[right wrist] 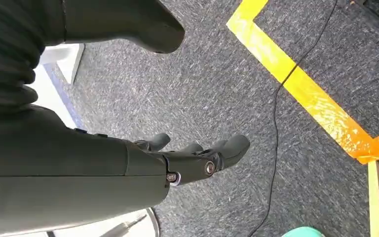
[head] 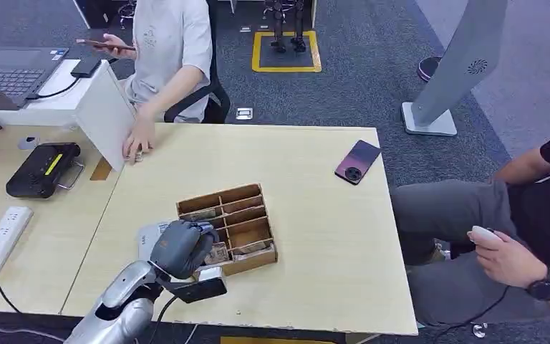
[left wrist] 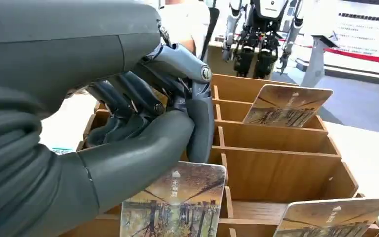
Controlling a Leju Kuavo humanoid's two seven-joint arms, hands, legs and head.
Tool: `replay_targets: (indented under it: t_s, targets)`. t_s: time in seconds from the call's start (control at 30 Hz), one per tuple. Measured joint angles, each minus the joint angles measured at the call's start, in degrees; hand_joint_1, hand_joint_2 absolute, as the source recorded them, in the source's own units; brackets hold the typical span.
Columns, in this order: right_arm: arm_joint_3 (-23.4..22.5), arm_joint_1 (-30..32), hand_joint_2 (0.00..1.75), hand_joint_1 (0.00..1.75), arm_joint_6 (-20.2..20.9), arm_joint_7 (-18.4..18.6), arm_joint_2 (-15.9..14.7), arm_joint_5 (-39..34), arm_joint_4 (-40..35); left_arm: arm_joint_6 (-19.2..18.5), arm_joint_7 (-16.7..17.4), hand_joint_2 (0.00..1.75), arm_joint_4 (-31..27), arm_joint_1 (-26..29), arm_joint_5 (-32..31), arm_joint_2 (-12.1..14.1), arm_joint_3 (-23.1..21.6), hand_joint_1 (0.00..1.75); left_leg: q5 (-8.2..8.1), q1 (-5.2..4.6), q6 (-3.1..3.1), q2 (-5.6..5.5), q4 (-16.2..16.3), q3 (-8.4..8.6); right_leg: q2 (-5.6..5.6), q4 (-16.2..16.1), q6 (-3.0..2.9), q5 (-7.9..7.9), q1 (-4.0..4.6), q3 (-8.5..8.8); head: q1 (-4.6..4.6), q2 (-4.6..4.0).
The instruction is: Pass the card to the sensor for recognition and then transmit it.
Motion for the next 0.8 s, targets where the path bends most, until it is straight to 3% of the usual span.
replay_targets:
  t_s: [0.27, 0.3, 0.33, 0.57, 0.8]
  targets:
    - [0.0, 0.0, 1.75, 0.00, 0.0, -0.1, 0.0, 0.0, 0.0, 0.0, -0.1, 1.75, -0.1, 0.1, 0.2, 0.0, 0.2, 1.75, 0.00, 0.01, 0.00, 0.00, 0.0, 0.00, 0.00, 0.0, 0.00, 0.00, 0.00, 0.00, 0.00, 0.00]
    - [0.0, 0.0, 1.75, 0.00, 0.0, -0.2, 0.0, 0.0, 0.0, 0.2, -0.3, 1.75, -0.2, 0.2, 0.4, 0.0, 0.2, 0.63, 0.00, 0.01, 0.00, 0.00, 0.0, 0.00, 0.00, 0.0, 0.00, 0.00, 0.00, 0.00, 0.00, 0.00]
    - [0.0, 0.0, 1.75, 0.00, 0.0, -0.2, 0.0, 0.0, 0.0, 0.2, -0.6, 1.75, -0.4, 0.3, 0.8, 0.0, 0.2, 0.00, 0.00, 0.01, 0.00, 0.00, 0.0, 0.00, 0.00, 0.0, 0.00, 0.00, 0.00, 0.00, 0.00, 0.00]
    - [0.0, 0.0, 1.75, 0.00, 0.0, -0.5, 0.0, -0.2, 0.0, 0.9, -1.7, 1.75, -2.0, 1.4, 2.3, 0.0, 0.3, 0.00, 0.00, 0.01, 0.00, 0.01, 0.0, -0.02, 0.01, 0.0, 0.00, 0.00, 0.00, -0.03, 0.02, 0.00]
    - [0.0, 0.0, 1.75, 0.00, -0.1, -0.6, 0.0, -0.6, 0.0, 5.2, -5.4, 1.75, -5.9, 2.3, 5.2, 0.0, 0.5, 0.00, 0.00, 0.01, 0.00, -0.01, 0.0, -0.03, 0.00, 0.0, 0.00, 0.00, 0.00, -0.04, 0.00, 0.00]
